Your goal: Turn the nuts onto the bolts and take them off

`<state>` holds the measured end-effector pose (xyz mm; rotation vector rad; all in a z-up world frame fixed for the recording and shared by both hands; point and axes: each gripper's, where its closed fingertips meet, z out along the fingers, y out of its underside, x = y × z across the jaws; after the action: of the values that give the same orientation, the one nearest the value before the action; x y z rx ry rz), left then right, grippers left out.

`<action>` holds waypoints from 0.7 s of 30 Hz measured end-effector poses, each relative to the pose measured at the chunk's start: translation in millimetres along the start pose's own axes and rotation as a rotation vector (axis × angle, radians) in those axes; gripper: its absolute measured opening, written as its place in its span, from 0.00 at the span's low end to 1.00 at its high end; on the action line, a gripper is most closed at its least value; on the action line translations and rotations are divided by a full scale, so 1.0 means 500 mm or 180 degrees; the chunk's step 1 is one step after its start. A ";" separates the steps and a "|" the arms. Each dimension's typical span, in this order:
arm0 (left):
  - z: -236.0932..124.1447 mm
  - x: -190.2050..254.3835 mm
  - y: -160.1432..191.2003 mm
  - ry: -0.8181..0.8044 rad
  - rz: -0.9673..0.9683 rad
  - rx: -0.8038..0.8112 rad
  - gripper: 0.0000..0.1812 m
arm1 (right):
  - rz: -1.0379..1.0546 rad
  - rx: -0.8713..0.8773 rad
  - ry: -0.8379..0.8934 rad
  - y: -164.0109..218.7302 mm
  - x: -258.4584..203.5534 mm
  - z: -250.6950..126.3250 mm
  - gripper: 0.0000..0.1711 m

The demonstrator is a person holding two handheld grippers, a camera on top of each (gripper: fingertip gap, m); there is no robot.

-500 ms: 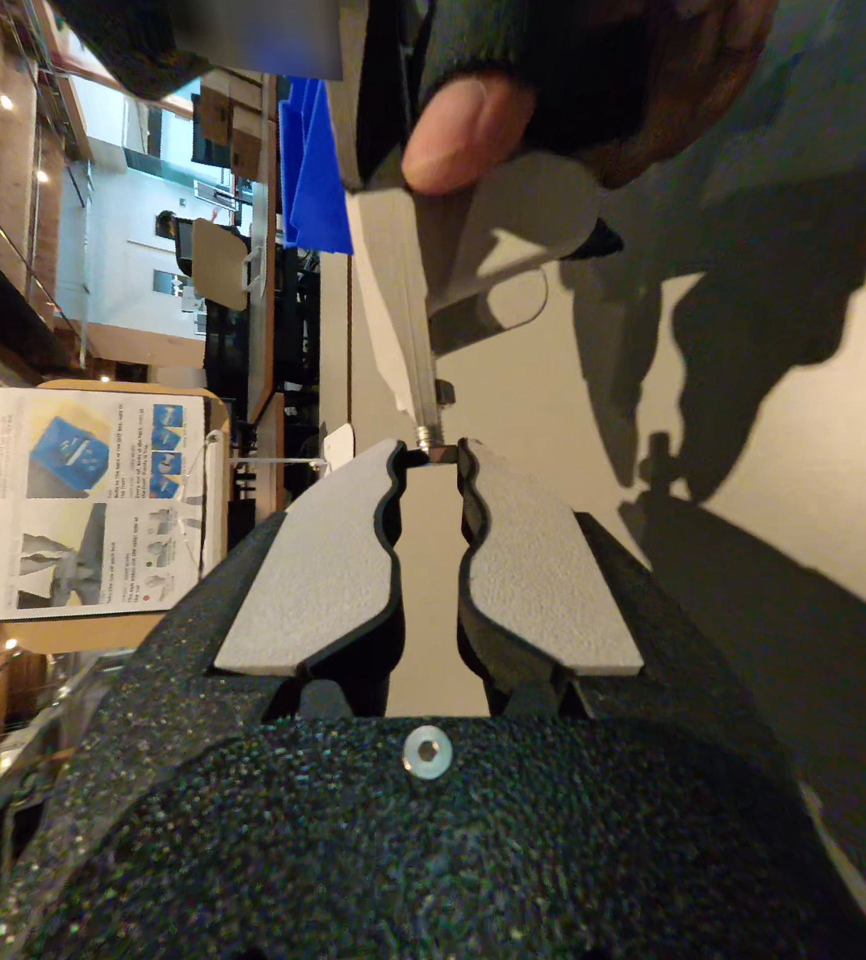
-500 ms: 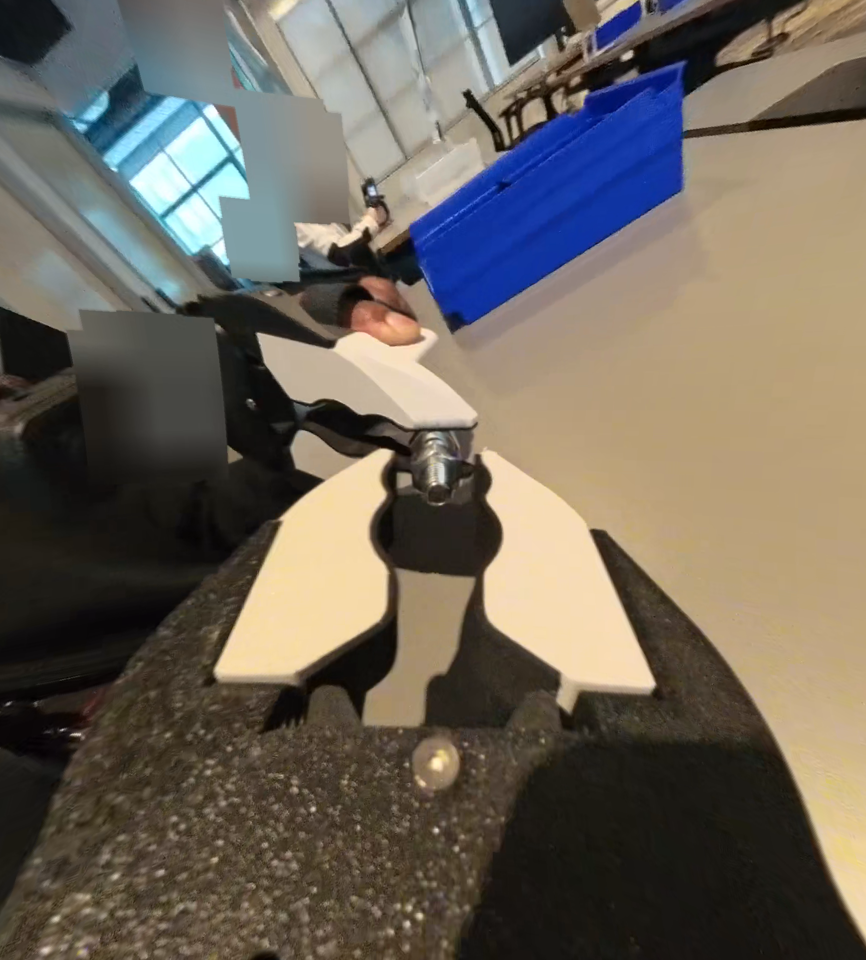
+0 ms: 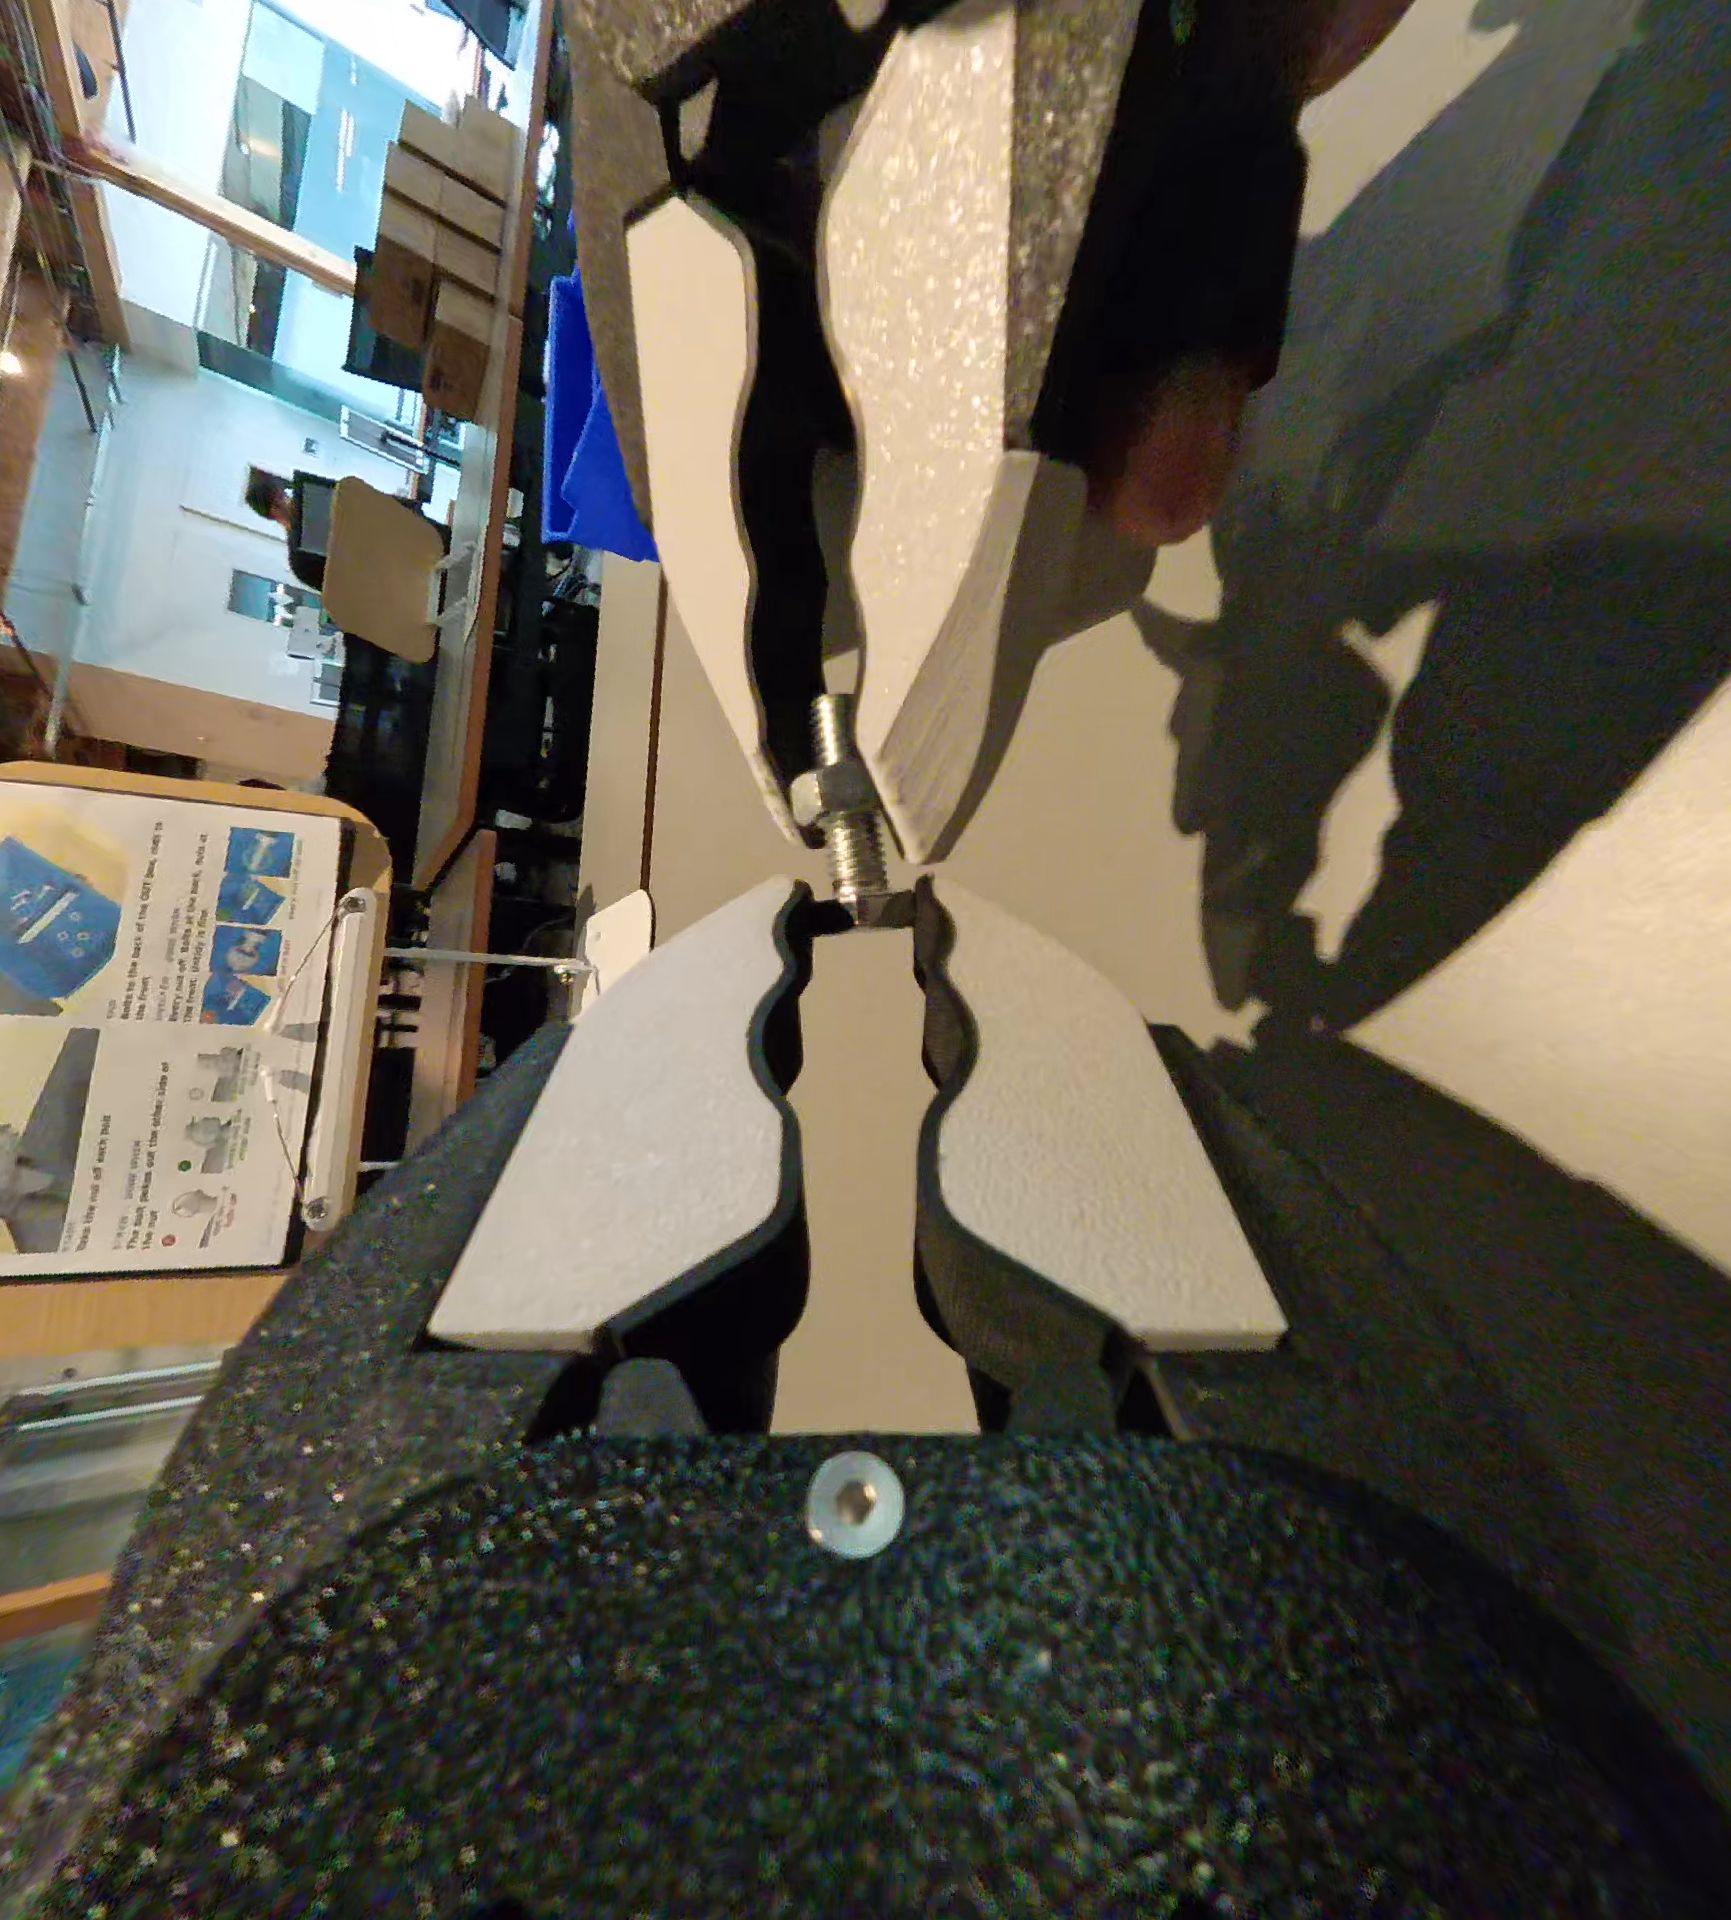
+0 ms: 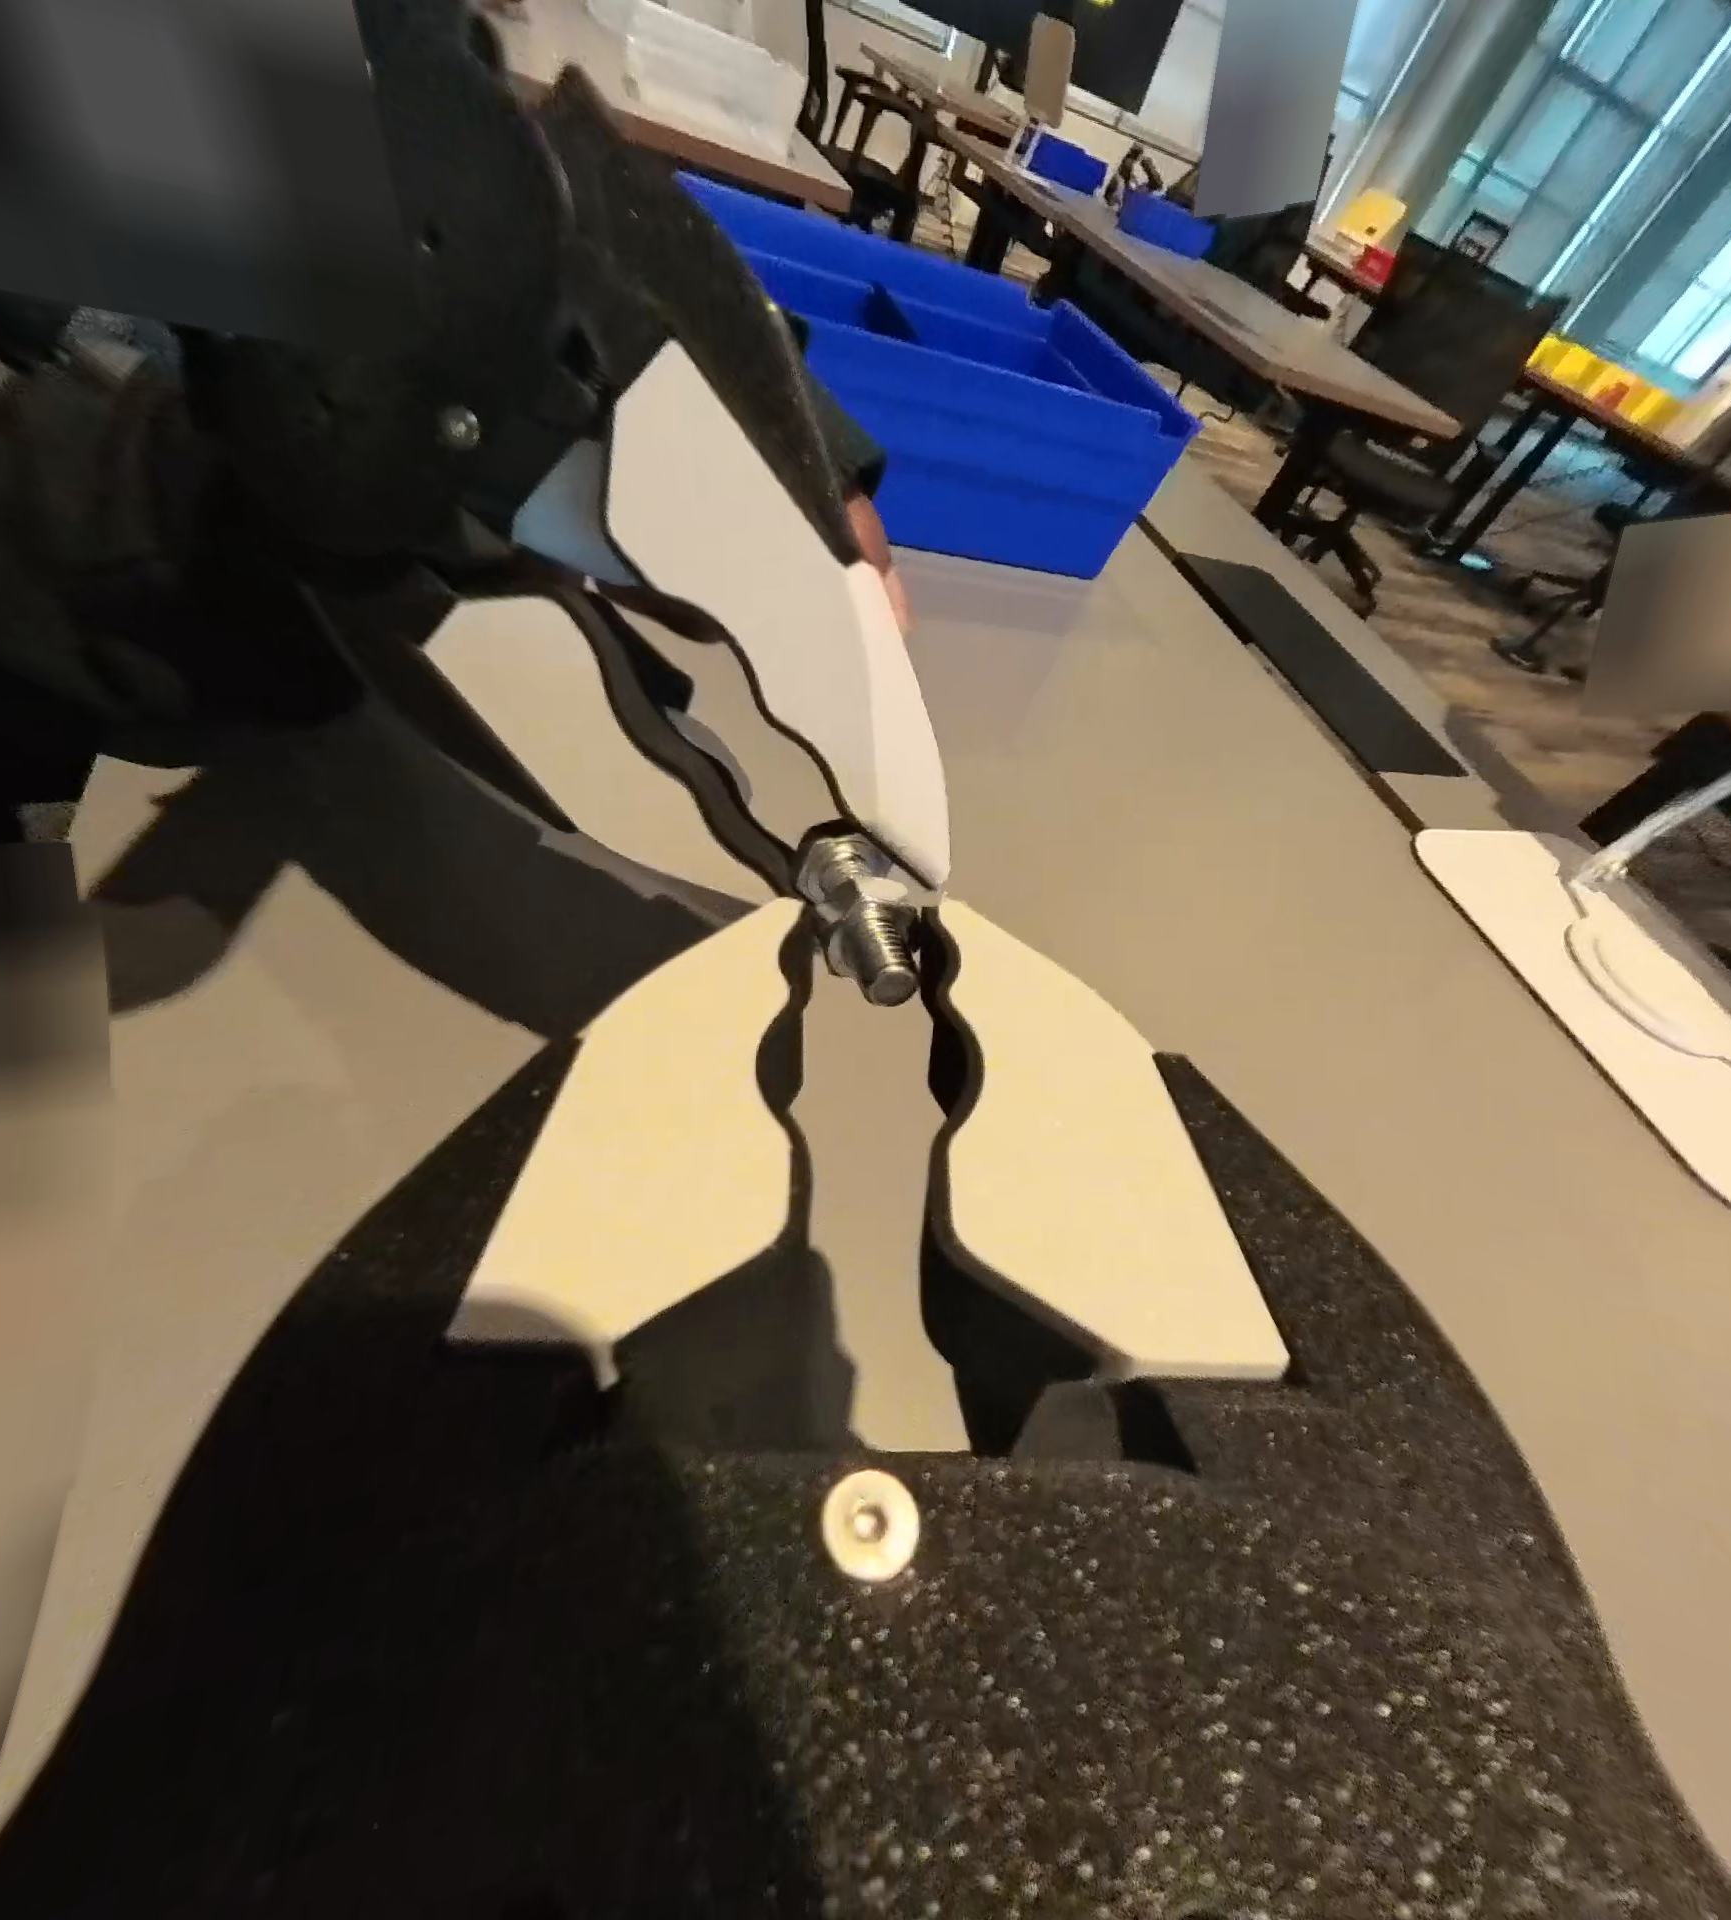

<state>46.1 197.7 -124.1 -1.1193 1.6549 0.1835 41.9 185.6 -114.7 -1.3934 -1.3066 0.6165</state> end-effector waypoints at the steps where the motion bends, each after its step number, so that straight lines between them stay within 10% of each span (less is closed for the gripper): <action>1: 0.001 -0.001 0.002 -0.0037 0.0057 -0.0048 0.10 | 0.0101 -0.0025 -0.0009 0.001 0.001 0.001 0.11; 10: 0.008 -0.007 0.014 -0.0269 0.0481 -0.0381 0.10 | 0.2462 0.0446 -0.1033 0.001 -0.002 0.006 0.17; 21: -0.003 -0.014 0.006 -0.0202 0.0188 -0.0149 0.10 | -0.0006 0.0183 -0.0051 -0.006 0.012 -0.015 0.20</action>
<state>42.7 202.6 -119.1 -1.0894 1.6352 0.2943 48.9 187.9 -108.1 -1.3426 -1.2929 0.6602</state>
